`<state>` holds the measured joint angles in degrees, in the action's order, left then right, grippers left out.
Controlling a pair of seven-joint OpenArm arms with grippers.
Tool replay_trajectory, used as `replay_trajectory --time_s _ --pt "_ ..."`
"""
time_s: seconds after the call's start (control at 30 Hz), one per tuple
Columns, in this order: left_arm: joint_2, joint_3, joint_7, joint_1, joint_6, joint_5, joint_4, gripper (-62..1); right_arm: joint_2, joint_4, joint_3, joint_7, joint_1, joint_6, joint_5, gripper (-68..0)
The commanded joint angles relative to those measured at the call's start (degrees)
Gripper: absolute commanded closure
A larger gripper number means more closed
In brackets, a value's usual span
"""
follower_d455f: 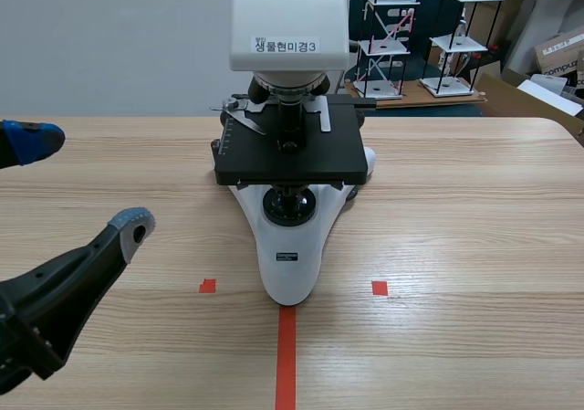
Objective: Return to the home posture
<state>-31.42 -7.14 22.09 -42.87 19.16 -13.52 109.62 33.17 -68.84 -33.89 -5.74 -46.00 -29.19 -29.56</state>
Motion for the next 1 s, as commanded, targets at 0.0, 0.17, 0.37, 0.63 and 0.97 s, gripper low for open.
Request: replay_trajectory --time_s 0.0,0.17,0.37,0.63,0.97 --pt "0.59 0.02 0.57 -0.11 -0.13 -0.42 0.59 -61.5 0.61 -0.09 0.33 -0.83 -1.40 0.46 -0.61 0.0" --pt "0.59 0.02 0.55 -0.11 -0.13 -0.42 0.59 -61.5 0.61 -0.09 0.33 -0.85 -1.31 0.46 -0.61 0.0" --pt "0.59 0.02 0.55 -0.11 -0.13 -0.42 0.59 -61.5 0.61 -0.09 0.33 -0.90 -1.31 0.46 -0.61 0.0" --pt "0.59 0.02 0.55 -0.11 -0.13 -0.42 0.59 -61.5 0.61 -0.09 0.33 -1.11 -1.31 0.52 -0.59 0.0" --pt "0.59 0.02 0.55 -0.11 -0.13 -0.42 0.59 -61.5 2.84 -0.33 0.90 -4.94 1.84 5.57 -0.61 -0.2"
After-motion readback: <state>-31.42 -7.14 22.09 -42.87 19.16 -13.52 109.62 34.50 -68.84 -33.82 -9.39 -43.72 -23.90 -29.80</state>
